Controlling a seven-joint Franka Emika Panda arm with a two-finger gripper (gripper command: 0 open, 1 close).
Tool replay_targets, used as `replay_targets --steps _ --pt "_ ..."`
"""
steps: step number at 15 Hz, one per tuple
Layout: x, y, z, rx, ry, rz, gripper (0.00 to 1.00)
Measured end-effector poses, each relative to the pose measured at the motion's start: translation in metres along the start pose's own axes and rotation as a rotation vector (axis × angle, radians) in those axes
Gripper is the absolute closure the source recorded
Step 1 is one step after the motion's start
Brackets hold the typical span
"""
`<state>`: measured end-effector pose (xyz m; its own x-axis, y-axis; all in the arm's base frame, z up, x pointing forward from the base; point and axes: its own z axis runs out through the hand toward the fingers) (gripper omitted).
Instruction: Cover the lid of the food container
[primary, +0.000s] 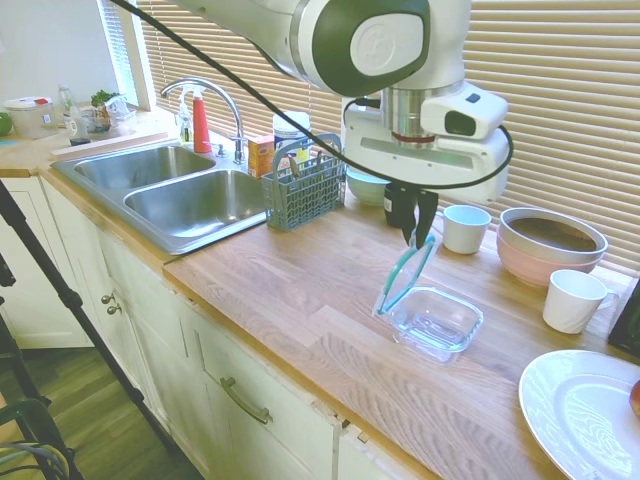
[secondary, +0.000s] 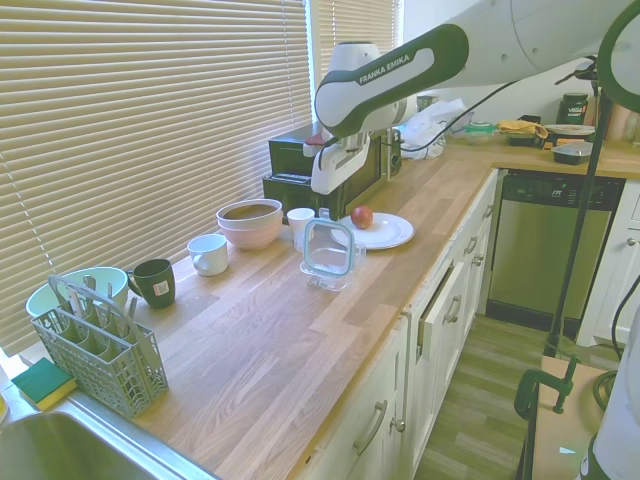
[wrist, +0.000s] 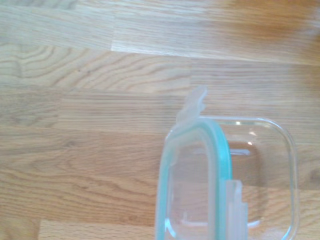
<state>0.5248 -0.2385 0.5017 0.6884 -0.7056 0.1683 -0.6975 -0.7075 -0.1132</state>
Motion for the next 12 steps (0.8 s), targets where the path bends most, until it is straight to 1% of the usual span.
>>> replay_targets --steps 3,6,8,12 --pt "0.011 0.029 0.001 0.021 -0.013 0.019 1.00" --pt "0.026 0.050 0.005 0.036 -0.026 0.029 1.00" --pt "0.038 0.055 0.015 0.039 -0.035 0.019 1.00" --pt "0.054 0.049 0.026 0.051 -0.031 -0.046 1.00"
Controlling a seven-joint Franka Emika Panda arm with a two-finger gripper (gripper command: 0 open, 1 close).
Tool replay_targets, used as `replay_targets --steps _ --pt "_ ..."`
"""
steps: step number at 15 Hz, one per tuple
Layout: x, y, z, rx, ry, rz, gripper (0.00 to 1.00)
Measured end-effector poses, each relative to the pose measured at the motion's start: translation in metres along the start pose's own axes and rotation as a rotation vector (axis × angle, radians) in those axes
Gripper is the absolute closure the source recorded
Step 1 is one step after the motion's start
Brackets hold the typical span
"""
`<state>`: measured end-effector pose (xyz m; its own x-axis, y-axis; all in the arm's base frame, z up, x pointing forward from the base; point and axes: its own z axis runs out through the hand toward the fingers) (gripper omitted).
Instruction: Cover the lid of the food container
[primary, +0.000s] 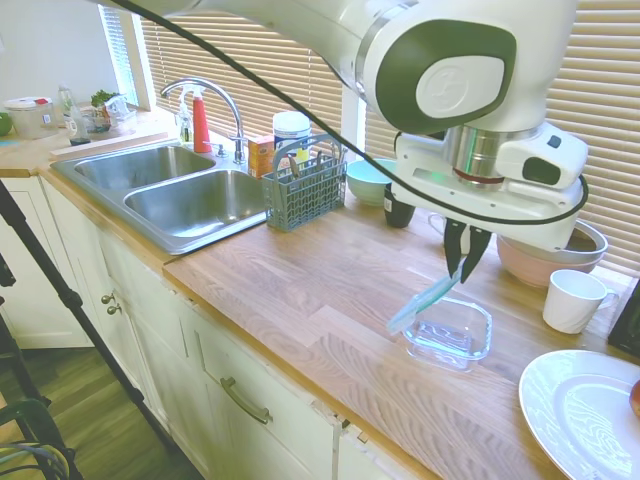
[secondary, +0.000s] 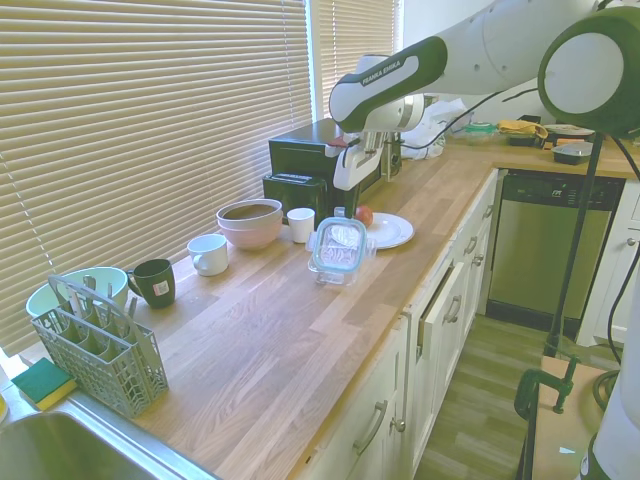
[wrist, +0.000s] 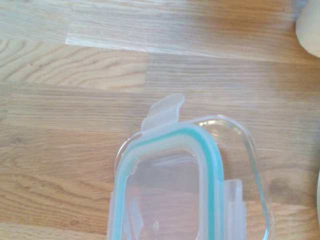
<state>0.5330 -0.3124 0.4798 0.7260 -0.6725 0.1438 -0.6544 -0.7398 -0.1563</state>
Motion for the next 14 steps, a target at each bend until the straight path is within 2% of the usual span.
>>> replay_targets --steps 3,9,14 --pt "0.013 0.007 0.008 -0.009 -0.004 0.001 1.00" --pt "0.040 0.036 0.046 -0.020 -0.039 0.039 1.00" --pt "0.056 0.038 0.048 -0.023 -0.037 0.046 1.00"
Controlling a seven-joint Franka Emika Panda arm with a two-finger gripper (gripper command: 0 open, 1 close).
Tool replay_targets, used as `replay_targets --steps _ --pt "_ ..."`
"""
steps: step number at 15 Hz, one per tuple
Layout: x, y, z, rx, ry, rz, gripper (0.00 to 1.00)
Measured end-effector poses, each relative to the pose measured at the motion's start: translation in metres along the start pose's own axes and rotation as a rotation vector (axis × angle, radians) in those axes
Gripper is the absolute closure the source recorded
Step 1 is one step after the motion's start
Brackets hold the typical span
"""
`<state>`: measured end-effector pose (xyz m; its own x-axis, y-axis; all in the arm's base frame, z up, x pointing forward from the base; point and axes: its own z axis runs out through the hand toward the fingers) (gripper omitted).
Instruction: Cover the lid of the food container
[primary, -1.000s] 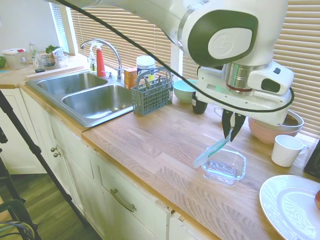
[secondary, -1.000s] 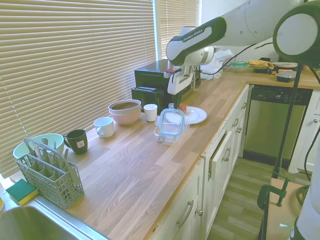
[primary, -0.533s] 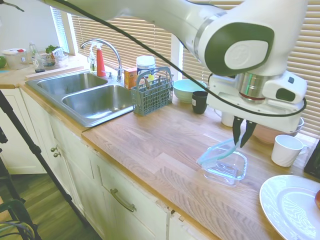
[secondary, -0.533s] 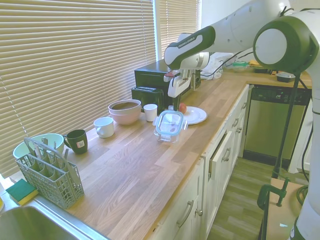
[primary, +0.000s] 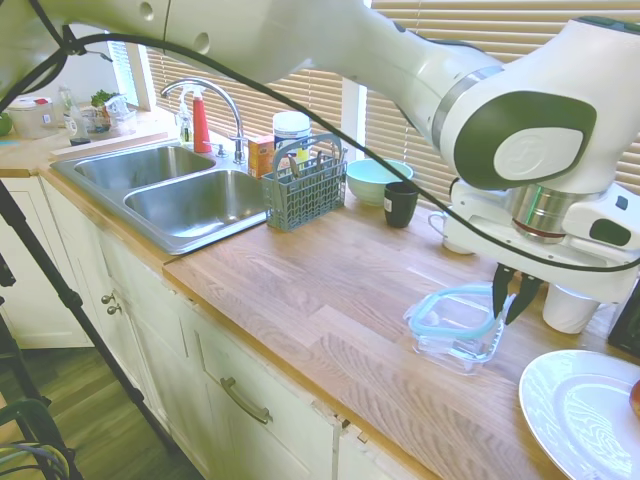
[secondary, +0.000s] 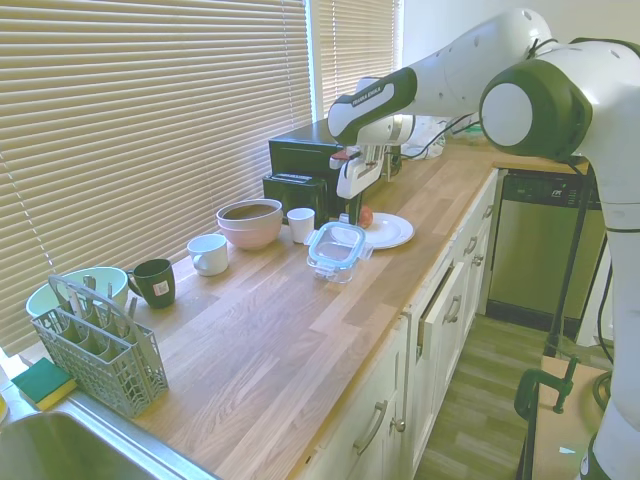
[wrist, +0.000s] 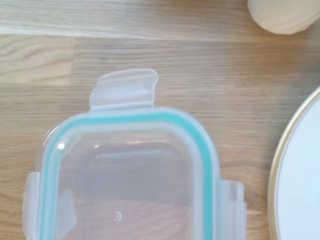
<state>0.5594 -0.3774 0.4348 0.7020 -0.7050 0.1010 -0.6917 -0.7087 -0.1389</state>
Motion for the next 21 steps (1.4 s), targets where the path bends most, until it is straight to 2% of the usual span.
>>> replay_targets --steps 5,9,14,21 --pt "0.015 -0.011 0.026 -0.037 -0.009 -0.002 1.00" --pt "0.018 -0.014 0.038 -0.043 -0.019 -0.003 1.00" --pt "0.014 -0.016 0.059 -0.051 -0.061 -0.005 1.00" --pt "0.014 -0.006 0.058 -0.052 -0.061 0.012 1.00"
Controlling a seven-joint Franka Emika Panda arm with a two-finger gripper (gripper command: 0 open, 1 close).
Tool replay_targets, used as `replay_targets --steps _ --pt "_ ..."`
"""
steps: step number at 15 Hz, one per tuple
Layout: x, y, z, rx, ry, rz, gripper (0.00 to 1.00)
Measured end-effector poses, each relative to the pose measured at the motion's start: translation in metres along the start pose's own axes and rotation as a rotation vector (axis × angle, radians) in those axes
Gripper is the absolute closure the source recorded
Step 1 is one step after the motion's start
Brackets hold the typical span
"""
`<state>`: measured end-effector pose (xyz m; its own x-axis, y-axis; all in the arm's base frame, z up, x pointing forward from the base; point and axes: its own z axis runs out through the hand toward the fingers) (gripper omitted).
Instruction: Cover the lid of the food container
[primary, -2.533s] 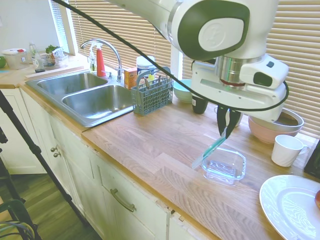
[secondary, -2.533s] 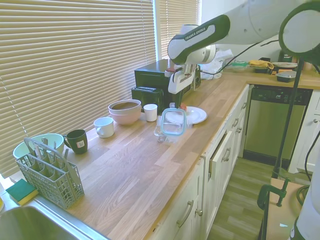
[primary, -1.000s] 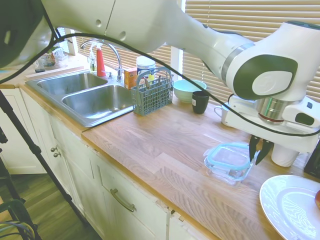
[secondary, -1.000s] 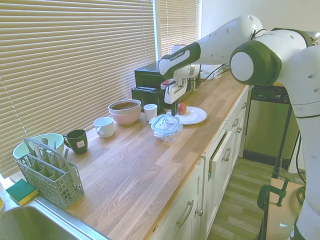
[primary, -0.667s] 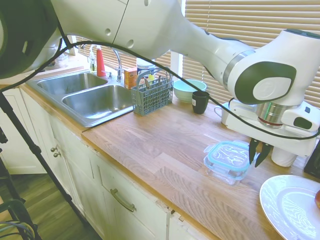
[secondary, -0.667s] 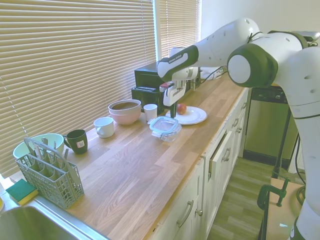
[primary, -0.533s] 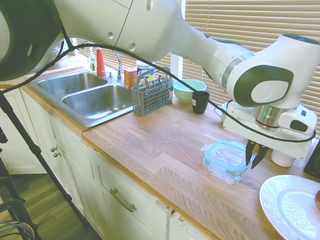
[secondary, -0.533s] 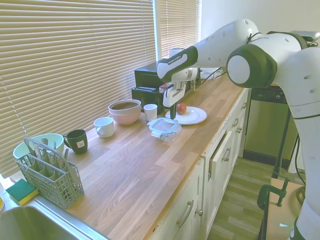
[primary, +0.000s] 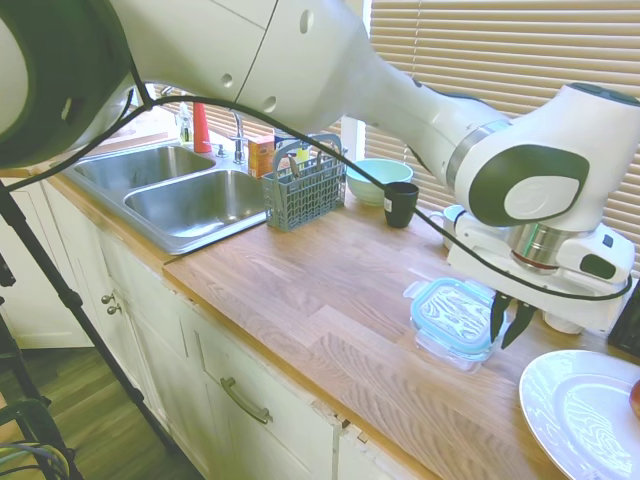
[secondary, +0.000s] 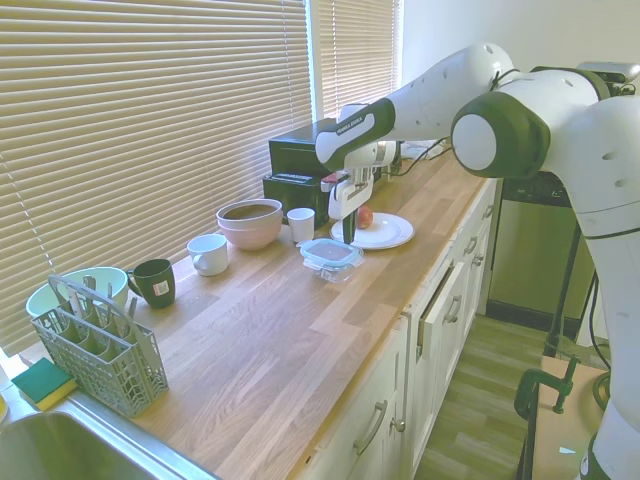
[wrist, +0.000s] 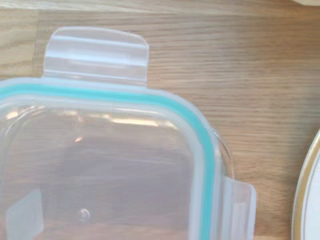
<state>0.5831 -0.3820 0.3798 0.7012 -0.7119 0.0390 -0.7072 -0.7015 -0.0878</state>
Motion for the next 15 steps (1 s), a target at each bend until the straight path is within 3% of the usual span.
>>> replay_targets --steps 2,3,15 --pt "-0.0004 0.0027 -0.0028 0.000 0.003 0.004 1.00" --pt "-0.0003 0.0038 -0.0030 0.000 0.002 0.009 0.00" --pt "-0.0007 0.0111 -0.0072 0.003 0.006 0.043 0.00"
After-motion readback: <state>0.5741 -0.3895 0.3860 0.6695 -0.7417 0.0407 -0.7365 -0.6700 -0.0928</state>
